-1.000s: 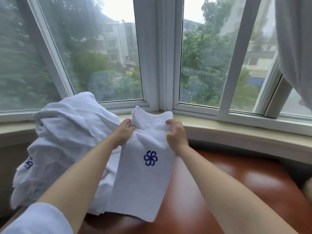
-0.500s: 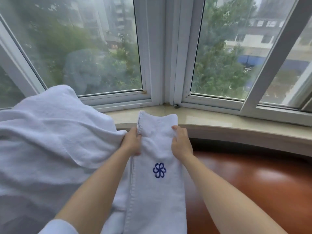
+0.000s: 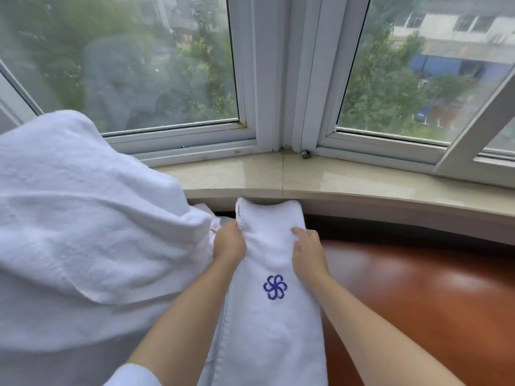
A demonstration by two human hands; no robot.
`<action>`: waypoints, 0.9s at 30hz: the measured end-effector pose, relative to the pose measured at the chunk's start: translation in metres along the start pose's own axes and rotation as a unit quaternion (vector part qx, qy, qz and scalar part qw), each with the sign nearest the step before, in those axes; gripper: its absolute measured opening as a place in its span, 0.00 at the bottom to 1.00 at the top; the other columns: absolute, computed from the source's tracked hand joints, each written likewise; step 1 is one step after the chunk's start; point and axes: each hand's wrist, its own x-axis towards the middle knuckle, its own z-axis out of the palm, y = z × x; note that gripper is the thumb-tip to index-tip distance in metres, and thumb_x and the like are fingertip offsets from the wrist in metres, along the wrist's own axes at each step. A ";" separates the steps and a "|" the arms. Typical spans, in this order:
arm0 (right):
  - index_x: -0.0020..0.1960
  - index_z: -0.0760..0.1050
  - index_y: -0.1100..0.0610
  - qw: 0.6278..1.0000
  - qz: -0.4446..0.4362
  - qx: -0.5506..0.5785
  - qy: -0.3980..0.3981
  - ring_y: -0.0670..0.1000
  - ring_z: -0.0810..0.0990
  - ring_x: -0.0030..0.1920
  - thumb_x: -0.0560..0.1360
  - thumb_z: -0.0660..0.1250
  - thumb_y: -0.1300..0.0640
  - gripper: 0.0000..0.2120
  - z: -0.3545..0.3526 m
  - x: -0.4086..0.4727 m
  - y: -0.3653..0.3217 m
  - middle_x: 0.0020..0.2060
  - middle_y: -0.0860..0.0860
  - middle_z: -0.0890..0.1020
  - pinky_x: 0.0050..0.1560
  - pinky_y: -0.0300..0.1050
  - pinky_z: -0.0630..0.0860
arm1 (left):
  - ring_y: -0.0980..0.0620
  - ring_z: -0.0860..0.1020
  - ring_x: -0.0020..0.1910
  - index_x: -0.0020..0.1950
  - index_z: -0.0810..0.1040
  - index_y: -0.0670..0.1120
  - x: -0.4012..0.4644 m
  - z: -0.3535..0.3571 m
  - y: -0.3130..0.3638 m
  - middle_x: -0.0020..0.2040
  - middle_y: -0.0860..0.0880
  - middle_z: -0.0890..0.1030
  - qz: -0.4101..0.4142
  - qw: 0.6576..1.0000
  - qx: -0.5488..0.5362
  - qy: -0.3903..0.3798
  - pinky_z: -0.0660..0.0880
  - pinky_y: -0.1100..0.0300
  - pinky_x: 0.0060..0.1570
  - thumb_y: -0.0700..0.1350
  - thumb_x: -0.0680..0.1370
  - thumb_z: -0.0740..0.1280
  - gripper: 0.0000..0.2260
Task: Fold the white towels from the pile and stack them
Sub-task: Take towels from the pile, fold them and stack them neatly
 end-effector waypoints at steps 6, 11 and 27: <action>0.75 0.60 0.49 0.997 0.048 -0.032 -0.042 0.54 0.66 0.66 0.81 0.55 0.58 0.22 0.000 0.006 0.000 0.70 0.53 0.61 0.62 0.47 0.69 | 0.42 0.73 0.58 0.65 0.69 0.42 -0.002 0.005 -0.001 0.62 0.42 0.71 0.065 0.997 0.035 0.004 0.69 0.56 0.46 0.33 0.75 0.57 0.19; 0.77 0.52 0.44 0.991 0.059 -0.107 -0.056 0.55 0.62 0.67 0.82 0.53 0.48 0.25 0.008 -0.033 0.010 0.69 0.54 0.62 0.65 0.49 0.66 | 0.44 0.65 0.69 0.74 0.61 0.45 -0.027 0.014 -0.012 0.74 0.43 0.57 0.102 0.991 0.084 -0.003 0.68 0.55 0.63 0.33 0.76 0.58 0.26; 0.76 0.52 0.46 0.971 -0.089 -0.215 -0.048 0.54 0.51 0.74 0.76 0.56 0.37 0.32 0.015 -0.208 0.015 0.74 0.49 0.53 0.72 0.51 0.50 | 0.44 0.75 0.61 0.64 0.75 0.44 -0.146 -0.047 -0.071 0.61 0.41 0.78 0.134 0.984 0.091 -0.076 0.72 0.57 0.59 0.36 0.77 0.62 0.16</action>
